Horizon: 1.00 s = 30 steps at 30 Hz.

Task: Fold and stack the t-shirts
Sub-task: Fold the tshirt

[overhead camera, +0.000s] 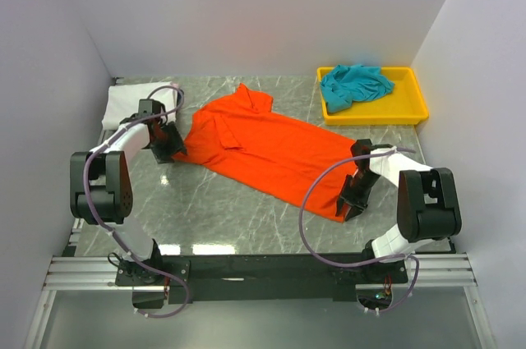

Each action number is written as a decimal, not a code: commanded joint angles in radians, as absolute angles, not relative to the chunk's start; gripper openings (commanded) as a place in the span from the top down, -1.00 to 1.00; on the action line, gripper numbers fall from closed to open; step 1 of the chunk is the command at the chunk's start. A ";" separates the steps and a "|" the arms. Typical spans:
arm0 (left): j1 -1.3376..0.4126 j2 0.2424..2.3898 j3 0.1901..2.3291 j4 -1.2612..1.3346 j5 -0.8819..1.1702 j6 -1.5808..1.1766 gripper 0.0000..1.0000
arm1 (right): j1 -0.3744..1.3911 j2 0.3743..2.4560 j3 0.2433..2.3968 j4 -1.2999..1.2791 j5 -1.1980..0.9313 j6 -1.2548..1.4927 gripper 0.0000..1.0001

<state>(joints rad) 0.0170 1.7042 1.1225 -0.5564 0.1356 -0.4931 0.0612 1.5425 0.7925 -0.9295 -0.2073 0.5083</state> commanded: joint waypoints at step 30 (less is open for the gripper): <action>0.051 1.824 1.124 -0.368 0.085 -0.496 0.79 | 0.075 1.540 0.752 -0.919 -0.118 0.523 1.00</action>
